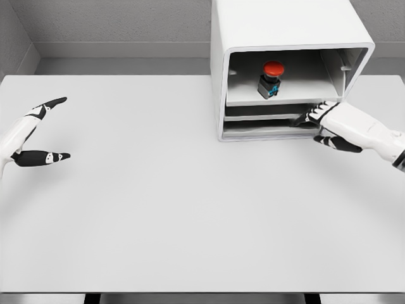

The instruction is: Slide open multi-storey tabletop storage cabinets and put open load switch and slide close multi-storey tabletop storage cabinets

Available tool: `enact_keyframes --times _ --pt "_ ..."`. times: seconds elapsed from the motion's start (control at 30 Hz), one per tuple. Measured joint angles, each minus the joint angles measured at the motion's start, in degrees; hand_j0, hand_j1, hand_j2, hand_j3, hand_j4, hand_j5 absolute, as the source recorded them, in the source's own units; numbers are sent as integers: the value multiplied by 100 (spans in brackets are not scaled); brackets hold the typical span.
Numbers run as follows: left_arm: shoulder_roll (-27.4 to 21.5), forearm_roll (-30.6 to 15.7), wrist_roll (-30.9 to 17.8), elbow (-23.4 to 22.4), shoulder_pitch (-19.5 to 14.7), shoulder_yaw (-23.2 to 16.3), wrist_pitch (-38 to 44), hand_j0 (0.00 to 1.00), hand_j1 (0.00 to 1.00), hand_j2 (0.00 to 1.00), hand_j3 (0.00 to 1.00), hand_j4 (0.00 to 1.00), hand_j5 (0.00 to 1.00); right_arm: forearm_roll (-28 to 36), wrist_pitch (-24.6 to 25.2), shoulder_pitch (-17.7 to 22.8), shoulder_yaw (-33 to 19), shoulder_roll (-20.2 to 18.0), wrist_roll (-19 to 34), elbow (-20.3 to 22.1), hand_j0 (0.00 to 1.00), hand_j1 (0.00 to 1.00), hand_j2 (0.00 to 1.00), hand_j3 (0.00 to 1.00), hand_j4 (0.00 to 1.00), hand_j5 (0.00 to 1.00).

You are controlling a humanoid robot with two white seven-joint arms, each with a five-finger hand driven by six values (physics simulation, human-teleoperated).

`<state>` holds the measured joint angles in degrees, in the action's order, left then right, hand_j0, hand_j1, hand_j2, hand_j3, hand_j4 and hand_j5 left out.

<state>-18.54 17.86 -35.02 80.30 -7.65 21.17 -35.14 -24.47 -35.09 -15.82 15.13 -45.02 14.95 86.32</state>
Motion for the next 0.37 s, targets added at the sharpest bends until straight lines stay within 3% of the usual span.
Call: enact_keyframes --times 0.13,0.17,0.27,0.37 --pt "2 -5 0 -1 0 4 0 100 100 100 100 100 100 75 0 220 -66 -255 -56 12 71 71 71 71 71 71" --pt "2 -1 0 0 18 4 0 100 100 100 100 100 100 83 -2 465 -146 -310 -82 13 72 72 72 72 72 72" --pt "6 6 0 -4 35 3 0 100 100 100 100 100 100 110 -3 1116 -652 -446 -145 74 73 73 73 73 73 73" --pt "9 15 0 -7 70 1 0 100 100 100 100 100 100 143 1 1187 -1075 -536 -180 112 73 73 73 73 73 73"
